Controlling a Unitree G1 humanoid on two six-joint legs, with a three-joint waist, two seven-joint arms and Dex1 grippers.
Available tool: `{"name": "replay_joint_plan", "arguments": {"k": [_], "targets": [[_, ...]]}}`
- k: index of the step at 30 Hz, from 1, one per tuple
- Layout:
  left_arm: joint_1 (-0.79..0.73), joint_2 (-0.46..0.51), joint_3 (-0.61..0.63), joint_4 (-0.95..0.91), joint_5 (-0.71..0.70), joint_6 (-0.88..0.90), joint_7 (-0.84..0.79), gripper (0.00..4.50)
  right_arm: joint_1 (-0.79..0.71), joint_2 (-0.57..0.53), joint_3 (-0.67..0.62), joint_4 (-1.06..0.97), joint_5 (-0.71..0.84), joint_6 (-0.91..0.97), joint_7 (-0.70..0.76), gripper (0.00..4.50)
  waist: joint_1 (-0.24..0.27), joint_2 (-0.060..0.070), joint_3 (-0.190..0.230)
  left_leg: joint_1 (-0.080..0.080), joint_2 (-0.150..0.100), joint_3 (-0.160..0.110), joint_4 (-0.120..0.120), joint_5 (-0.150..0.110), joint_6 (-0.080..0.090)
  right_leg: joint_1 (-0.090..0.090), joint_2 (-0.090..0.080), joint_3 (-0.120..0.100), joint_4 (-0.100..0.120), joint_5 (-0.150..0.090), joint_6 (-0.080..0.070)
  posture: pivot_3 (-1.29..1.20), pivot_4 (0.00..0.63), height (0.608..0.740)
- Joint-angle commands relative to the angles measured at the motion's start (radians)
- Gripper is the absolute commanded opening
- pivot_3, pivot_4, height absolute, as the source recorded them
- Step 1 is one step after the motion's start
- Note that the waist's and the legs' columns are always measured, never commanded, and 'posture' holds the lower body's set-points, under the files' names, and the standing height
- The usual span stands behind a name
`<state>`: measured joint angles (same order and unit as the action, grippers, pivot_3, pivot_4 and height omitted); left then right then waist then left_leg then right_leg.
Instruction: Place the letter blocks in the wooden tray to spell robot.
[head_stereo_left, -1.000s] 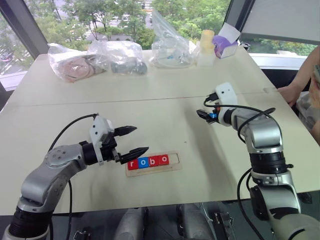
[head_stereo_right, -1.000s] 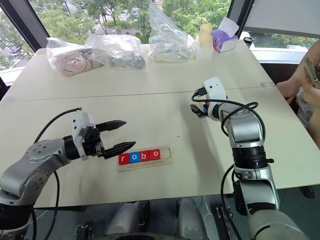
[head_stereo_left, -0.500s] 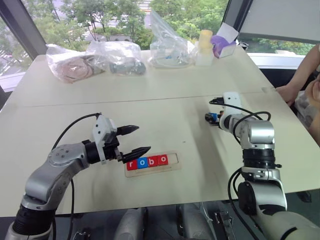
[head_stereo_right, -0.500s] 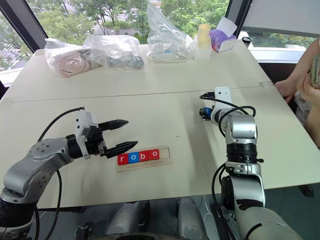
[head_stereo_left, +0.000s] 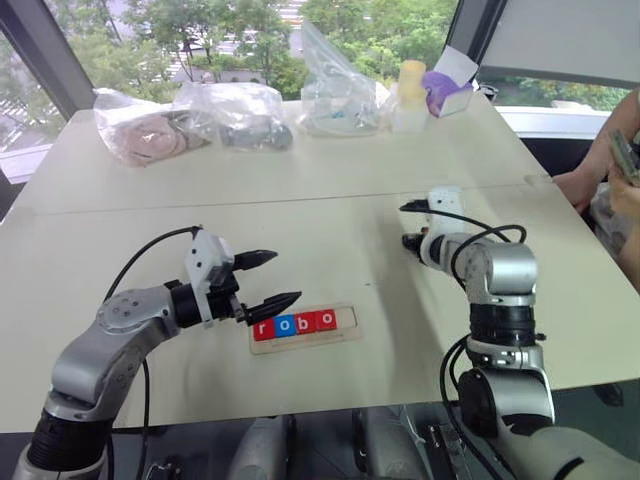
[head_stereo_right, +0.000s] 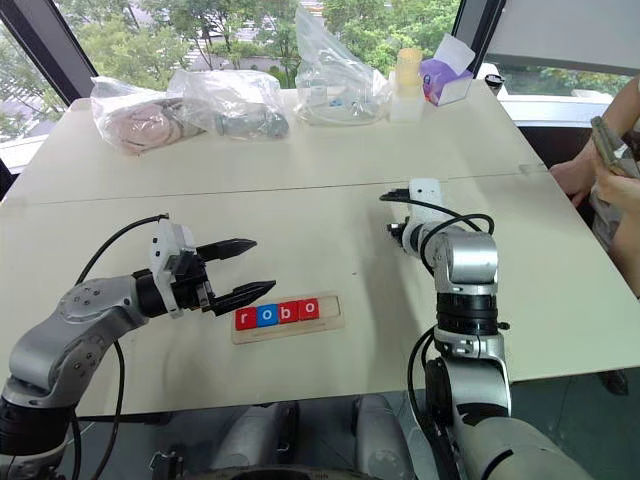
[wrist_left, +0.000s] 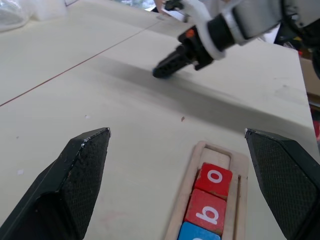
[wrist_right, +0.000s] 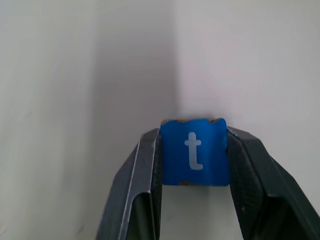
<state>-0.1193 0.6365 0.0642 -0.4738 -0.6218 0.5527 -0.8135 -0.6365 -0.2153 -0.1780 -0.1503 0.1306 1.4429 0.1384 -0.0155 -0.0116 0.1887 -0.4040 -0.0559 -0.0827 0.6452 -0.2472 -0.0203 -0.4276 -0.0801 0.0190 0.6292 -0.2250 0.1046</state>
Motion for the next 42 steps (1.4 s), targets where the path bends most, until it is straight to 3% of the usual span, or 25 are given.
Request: {"name": "replay_joint_plan", "arguments": {"k": [1,9,17,22,24,28,32,34,36,42], "targets": [[0.005,-0.002,0.016,-0.028,-0.008,-0.02,-0.002,4.5,0.107,0.015,0.01,-0.22,0.102,0.171,0.031,1.19,0.002,0.0,0.0,0.0,0.0,-0.001,0.0,0.0,0.0,0.0,0.0,0.0,0.0,0.0,0.0,0.0,0.15,0.74],[0.018,-0.001,0.009,-0.043,-0.022,-0.002,-0.009,4.5,0.352,0.028,-0.031,-0.493,0.377,0.172,-0.121,1.19,0.001,-0.001,-0.001,0.001,0.0,-0.001,0.0,0.0,0.0,0.001,0.0,-0.001,-0.001,-0.002,-0.003,0.0,0.15,0.74],[0.015,0.012,0.005,-0.044,-0.037,0.018,-0.024,4.5,0.464,-0.137,-0.065,-0.548,0.792,0.172,-0.352,1.19,0.003,-0.001,-0.001,0.0,0.0,0.0,0.0,0.0,0.0,0.002,-0.001,-0.001,-0.003,-0.003,-0.003,0.0,0.15,0.74],[-0.001,0.01,-0.001,-0.032,-0.032,0.018,-0.029,4.5,0.394,-0.274,-0.04,-0.496,0.997,0.172,-0.439,3.65,0.004,-0.001,-0.001,0.0,0.0,-0.001,0.0,0.0,0.0,0.002,-0.001,-0.001,-0.004,-0.003,-0.004,0.0,0.15,0.74],[-0.007,0.007,-0.003,-0.028,-0.03,0.017,-0.029,4.5,0.307,-0.406,-0.002,-0.445,1.027,0.172,-0.35,4.47,0.003,0.0,0.0,-0.001,0.0,0.0,0.001,0.0,0.0,0.003,-0.001,-0.001,-0.005,-0.003,-0.003,0.0,0.15,0.74],[-0.01,0.008,-0.007,-0.025,-0.03,0.012,-0.042,4.5,0.19,-0.64,0.112,-0.369,0.965,0.049,0.014,4.47,0.003,0.0,0.0,-0.002,0.0,0.001,0.002,0.0,0.001,0.003,-0.001,-0.002,-0.009,-0.002,-0.003,0.0,0.15,0.74],[-0.015,0.028,-0.014,-0.028,-0.033,0.008,-0.083,4.5,0.248,-0.923,0.354,-0.278,0.61,-0.489,0.596,4.47,0.005,0.001,0.0,-0.004,0.001,0.001,0.0,-0.002,0.004,0.003,0.0,-0.005,-0.012,-0.003,0.001,0.0,0.15,0.74],[-0.011,0.05,-0.007,-0.032,-0.037,0.005,-0.117,4.5,0.268,-0.953,0.411,-0.184,0.496,-0.724,0.812,4.47,0.002,0.0,0.0,-0.004,0.0,0.003,0.0,-0.003,0.005,0.004,0.0,-0.005,-0.014,-0.002,0.004,0.0,0.15,0.74],[-0.011,0.064,-0.005,-0.026,-0.033,-0.004,-0.141,4.5,0.268,-0.942,0.427,-0.11,0.45,-0.841,0.942,4.47,-0.003,0.001,0.001,-0.004,0.0,0.005,0.0,-0.003,0.005,0.003,-0.001,-0.004,-0.015,-0.002,0.004,0.0,0.15,0.74],[0.014,0.138,0.032,-0.015,-0.035,-0.03,-0.229,4.5,0.226,-0.837,0.509,0.102,0.237,-1.126,1.116,4.47,0.001,0.001,0.002,-0.003,0.001,0.003,0.001,-0.003,0.005,0.003,-0.001,-0.001,-0.014,-0.002,0.0,0.0,0.15,0.74]]}}
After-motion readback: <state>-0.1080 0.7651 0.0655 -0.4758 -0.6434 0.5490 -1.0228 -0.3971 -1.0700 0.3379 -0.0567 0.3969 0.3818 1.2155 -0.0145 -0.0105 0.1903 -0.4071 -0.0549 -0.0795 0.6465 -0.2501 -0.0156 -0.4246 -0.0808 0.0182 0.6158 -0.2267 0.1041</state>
